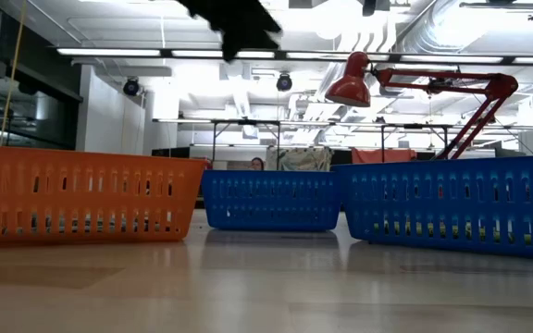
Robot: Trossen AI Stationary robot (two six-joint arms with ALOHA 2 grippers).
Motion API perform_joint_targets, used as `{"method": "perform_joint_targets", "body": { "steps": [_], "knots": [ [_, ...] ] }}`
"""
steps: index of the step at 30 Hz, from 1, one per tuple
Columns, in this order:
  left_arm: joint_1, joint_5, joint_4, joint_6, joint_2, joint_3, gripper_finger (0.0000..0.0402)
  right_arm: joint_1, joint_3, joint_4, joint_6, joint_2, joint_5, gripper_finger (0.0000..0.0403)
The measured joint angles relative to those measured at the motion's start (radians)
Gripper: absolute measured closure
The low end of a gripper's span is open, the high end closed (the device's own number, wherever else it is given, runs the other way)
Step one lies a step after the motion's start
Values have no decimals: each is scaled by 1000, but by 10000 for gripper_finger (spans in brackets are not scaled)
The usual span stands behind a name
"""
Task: Sort crayons
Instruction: Put the yellow crayon into the right blue bin
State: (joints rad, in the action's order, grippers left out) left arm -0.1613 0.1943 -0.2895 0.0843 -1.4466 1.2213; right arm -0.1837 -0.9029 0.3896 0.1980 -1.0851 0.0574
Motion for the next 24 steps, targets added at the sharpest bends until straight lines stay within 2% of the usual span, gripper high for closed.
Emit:
{"method": "perform_joint_targets", "body": {
  "steps": [4, 7, 9, 13, 21, 24],
  "knots": [
    [-3, -64, 241, 124, 206, -201, 257, 0, 0, -22, 2, 0, 0, 261],
    [24, -144, 344, 155, 317, -314, 257, 0, 0, -34, 2, 0, 0, 261],
    [39, -202, 356, 156, 369, -366, 257, 0, 0, -34, 2, 0, 0, 261],
    [54, -288, 358, 150, 414, -396, 257, 0, 0, -34, 2, 0, 0, 261],
    [46, -294, 364, 149, 418, -396, 257, 0, 0, -39, 6, 0, 0, 261],
    [37, -297, 363, 150, 418, -396, 257, 0, 0, -74, 59, 0, 1, 261]
  ]
}}
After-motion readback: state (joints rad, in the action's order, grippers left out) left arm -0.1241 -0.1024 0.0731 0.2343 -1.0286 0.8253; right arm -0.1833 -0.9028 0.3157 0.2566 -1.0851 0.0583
